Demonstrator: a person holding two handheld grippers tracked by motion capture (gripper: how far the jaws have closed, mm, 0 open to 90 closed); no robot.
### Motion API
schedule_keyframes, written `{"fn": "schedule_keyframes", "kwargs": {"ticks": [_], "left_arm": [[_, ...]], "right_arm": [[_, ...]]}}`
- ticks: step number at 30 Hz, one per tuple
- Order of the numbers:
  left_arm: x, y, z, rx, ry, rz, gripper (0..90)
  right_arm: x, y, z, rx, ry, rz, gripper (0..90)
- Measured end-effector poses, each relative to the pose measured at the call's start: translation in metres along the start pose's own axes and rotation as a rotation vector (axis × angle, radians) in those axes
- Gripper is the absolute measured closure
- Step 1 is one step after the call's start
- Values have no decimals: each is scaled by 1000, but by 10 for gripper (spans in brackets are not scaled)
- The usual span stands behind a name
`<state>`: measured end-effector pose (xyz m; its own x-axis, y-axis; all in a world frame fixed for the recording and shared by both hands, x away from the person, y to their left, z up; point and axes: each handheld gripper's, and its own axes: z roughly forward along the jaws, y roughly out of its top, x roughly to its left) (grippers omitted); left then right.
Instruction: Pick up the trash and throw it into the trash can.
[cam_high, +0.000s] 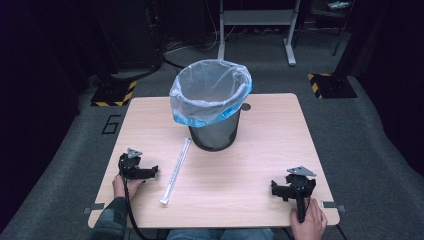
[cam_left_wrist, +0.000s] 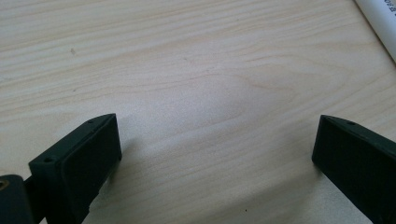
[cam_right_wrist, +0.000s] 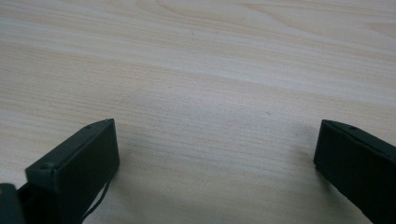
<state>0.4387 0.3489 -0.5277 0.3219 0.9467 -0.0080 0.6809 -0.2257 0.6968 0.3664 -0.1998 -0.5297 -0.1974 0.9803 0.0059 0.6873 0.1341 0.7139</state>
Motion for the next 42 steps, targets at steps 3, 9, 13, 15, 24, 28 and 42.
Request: {"fn": "schedule_keyframes", "kwargs": {"ticks": [3, 9, 13, 15, 24, 28, 42], "left_arm": [[-2, 4, -1, 17, -6, -8, 1], [-7, 16, -8, -2, -36, -38, 1], [-13, 23, -11, -9, -56, -58, 1], [-17, 26, -10, -8, -52, -47, 1], [-32, 41, -5, 12, -99, -35, 3], [-41, 45, -1, 24, -111, -22, 8], [-66, 55, 17, 72, -158, 22, 29]], "right_arm": [[0, 0, 0, 0, 0, 1, 0], [0, 0, 0, 0, 0, 0, 0], [0, 0, 0, 0, 0, 0, 0], [0, 0, 0, 1, -1, -2, 0], [0, 0, 0, 0, -1, -2, 0], [0, 0, 0, 1, -1, -3, 0], [0, 0, 0, 1, -1, -3, 0]]}}
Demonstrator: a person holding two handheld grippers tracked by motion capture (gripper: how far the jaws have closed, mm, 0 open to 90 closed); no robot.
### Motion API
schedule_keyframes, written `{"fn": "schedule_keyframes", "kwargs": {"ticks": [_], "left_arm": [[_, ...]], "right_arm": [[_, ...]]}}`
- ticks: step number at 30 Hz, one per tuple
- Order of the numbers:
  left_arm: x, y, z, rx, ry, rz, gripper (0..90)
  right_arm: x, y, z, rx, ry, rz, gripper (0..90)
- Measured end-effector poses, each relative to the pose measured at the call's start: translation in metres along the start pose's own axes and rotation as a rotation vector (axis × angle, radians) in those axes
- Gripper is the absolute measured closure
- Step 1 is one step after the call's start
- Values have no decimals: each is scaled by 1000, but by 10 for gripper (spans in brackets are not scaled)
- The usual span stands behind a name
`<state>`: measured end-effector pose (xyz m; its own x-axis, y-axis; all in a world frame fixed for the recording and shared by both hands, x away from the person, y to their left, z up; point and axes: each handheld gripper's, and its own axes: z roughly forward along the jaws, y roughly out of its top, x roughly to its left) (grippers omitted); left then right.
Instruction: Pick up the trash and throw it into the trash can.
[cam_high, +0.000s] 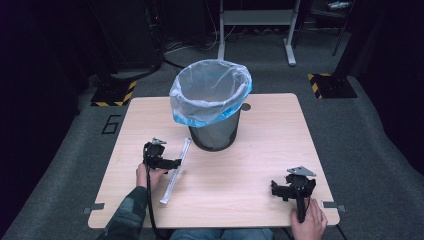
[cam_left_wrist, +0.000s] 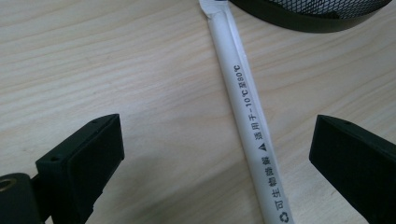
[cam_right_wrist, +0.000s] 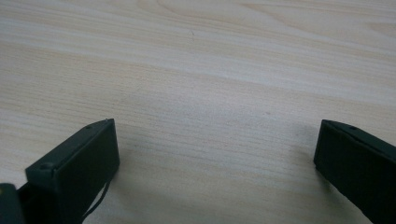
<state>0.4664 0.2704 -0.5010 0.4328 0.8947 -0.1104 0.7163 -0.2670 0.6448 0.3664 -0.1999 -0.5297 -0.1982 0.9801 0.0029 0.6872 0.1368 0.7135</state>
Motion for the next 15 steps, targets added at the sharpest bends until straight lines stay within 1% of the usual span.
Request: {"fn": "schedule_keyframes", "kwargs": {"ticks": [2, 6, 8, 9, 12, 13, 15], "left_arm": [[-3, 1, 3, 12, -4, 2, 30], [-10, 5, 9, 20, -8, 14, 43], [-11, 5, 11, 27, -10, 16, 48], [-13, 6, 15, 45, -3, 38, 51], [-14, 7, 17, 44, -2, 37, 54], [-14, 8, 18, 55, -3, 39, 57], [-13, 8, 20, 61, -8, 35, 63]], "right_arm": [[0, 0, 0, -1, 1, 5, 0], [0, 0, 0, 0, 0, 0, 0], [0, 0, 0, 0, 0, 0, 0], [0, 0, 0, 0, 1, 1, 0], [0, 0, 0, 0, 1, 0, 0], [0, 0, 0, 0, 1, 1, 0], [0, 0, 0, 0, 1, 3, 0]]}}
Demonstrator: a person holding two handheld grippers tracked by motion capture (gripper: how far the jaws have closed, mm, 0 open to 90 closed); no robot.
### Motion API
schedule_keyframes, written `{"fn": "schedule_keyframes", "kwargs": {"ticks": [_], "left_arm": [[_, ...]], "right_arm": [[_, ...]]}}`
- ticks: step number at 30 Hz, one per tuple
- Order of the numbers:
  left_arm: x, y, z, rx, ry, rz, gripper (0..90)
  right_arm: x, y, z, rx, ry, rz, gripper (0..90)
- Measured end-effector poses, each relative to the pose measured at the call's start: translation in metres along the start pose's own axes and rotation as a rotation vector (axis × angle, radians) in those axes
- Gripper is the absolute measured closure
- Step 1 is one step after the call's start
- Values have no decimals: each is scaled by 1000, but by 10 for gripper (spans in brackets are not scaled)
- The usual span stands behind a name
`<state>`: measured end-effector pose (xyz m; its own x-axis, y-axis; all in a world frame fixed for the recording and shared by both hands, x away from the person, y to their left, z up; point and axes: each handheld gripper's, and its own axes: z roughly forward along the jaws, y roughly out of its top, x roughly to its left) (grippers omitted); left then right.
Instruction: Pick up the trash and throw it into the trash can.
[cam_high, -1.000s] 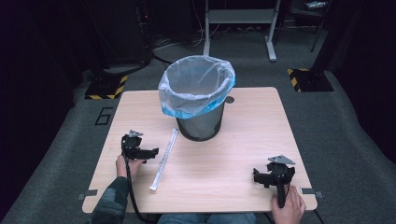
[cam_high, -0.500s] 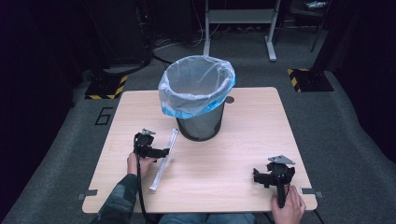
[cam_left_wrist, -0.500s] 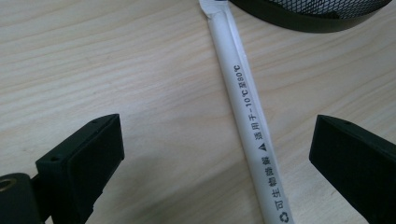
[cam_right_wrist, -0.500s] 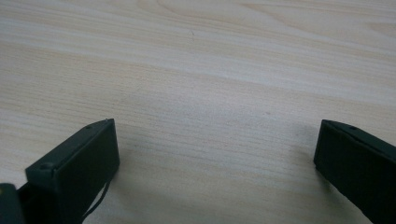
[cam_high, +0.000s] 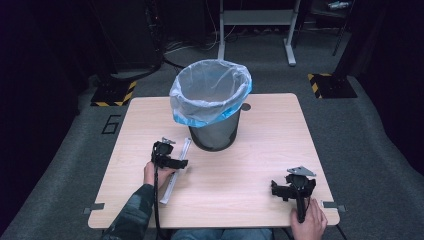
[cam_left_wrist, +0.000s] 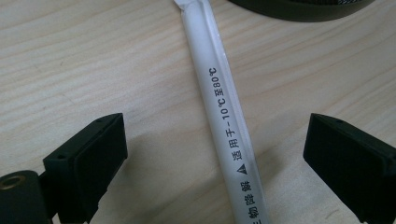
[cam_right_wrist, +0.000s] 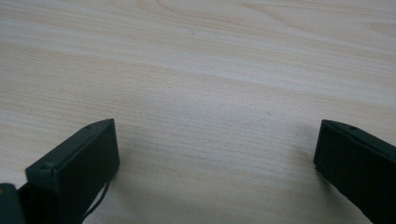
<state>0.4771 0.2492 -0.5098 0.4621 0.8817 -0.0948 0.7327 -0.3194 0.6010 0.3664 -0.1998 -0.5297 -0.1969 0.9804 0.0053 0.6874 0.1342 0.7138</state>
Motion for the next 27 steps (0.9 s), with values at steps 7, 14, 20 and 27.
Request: {"fn": "schedule_keyframes", "kwargs": {"ticks": [7, 14, 20, 27], "left_arm": [[-2, 1, 1, 1, 24, -5, 165], [-6, 2, -3, 26, 64, 53, 413], [-2, -1, -8, 14, 76, 38, 700], [2, -4, -9, -4, 70, 26, 789]], "right_arm": [[0, 0, 0, 1, 0, -2, 0], [0, 0, 0, 1, 0, -2, 0], [0, 0, 0, -1, 1, 3, 0], [0, 0, 0, 0, -1, 0, 0]]}}
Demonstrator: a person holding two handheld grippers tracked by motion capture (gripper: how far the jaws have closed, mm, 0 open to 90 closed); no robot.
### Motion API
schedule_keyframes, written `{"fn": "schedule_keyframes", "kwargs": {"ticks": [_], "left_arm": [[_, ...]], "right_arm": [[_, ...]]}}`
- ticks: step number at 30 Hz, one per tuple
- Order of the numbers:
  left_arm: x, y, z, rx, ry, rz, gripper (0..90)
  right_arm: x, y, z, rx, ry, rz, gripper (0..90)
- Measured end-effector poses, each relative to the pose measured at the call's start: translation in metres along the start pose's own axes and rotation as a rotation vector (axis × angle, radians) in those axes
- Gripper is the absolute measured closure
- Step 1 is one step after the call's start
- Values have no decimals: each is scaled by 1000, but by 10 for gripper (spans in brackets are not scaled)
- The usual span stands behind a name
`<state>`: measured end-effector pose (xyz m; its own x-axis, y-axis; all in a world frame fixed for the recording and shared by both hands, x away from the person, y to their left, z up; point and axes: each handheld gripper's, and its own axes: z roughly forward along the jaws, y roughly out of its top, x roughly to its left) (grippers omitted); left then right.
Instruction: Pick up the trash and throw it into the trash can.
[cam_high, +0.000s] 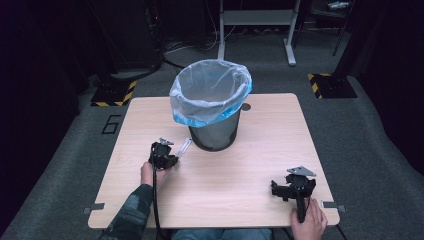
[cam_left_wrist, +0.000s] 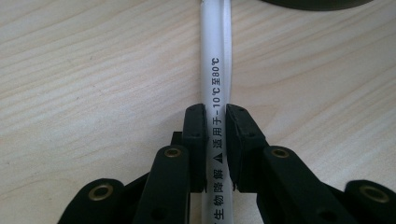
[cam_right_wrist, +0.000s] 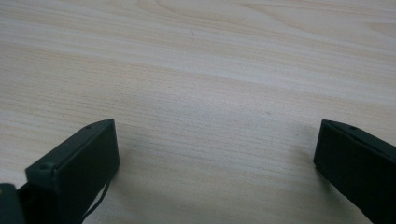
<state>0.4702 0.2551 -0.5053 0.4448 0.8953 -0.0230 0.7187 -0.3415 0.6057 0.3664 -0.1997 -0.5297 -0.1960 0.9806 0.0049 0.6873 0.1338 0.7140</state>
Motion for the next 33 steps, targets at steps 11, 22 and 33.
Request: {"fn": "schedule_keyframes", "kwargs": {"ticks": [11, 22, 33], "left_arm": [[16, -8, -19, -71, -15, -76, 789], [24, -6, -40, -138, -14, -90, 789], [33, 1, -53, -177, 0, -95, 788]], "right_arm": [[0, 0, 0, 1, 1, 0, 0], [0, 0, 0, -1, 2, 2, 0], [0, 0, 0, 1, 1, 0, 0]]}}
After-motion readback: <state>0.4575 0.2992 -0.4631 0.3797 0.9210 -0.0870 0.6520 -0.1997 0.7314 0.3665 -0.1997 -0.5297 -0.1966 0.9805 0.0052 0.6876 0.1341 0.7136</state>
